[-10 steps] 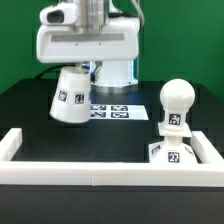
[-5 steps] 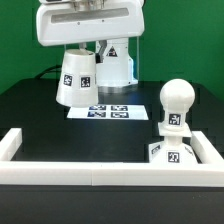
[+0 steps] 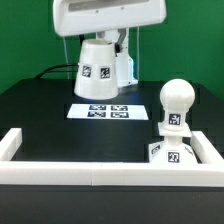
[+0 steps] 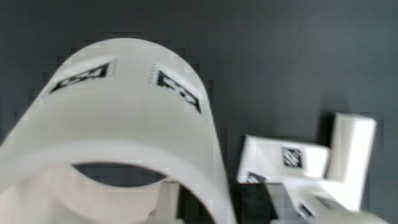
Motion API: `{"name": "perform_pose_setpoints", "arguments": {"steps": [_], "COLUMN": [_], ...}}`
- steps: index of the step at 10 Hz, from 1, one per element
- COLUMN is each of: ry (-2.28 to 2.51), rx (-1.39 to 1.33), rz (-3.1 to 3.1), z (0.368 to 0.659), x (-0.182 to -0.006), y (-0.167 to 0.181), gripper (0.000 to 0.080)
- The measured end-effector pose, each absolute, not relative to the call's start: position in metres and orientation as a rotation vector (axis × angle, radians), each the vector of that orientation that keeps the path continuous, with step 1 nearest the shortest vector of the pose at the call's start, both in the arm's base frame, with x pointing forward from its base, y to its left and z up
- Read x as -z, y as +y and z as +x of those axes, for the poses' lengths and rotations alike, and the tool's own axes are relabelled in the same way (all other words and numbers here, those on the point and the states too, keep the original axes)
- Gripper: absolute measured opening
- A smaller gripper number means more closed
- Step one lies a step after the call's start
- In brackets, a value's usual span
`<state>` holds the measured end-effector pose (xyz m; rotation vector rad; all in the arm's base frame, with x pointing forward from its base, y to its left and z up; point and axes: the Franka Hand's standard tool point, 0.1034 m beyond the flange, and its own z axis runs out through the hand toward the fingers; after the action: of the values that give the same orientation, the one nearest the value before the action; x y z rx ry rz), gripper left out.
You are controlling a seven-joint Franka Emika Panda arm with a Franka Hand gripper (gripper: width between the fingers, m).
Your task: Assemble lamp
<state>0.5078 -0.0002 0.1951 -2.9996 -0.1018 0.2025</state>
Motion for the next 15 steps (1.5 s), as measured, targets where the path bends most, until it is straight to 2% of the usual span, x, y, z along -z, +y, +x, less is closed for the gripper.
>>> {"name": "perform_pose_setpoints", "arguments": {"steps": [3, 7, 9, 11, 13, 15], "ry": [-0.035, -0.043, -0.052, -0.051, -0.031, -0.017], "rx": [-0.175, -0.188, -0.192, -0.166, -0.149, -0.154], "rz": [-3.025, -3.02, -2.988, -2.989, -2.994, -3.001], "z": [0.533, 0.531, 0.545, 0.558, 0.568, 0.572], "x": [-0.212, -0.21, -0.236, -0.248, -0.247, -0.233], "y": [0.037, 0.035, 0.061, 0.078, 0.096, 0.106], "gripper": [0.0044, 0.0044, 0.0044, 0.0044, 0.0044, 0.0044]}}
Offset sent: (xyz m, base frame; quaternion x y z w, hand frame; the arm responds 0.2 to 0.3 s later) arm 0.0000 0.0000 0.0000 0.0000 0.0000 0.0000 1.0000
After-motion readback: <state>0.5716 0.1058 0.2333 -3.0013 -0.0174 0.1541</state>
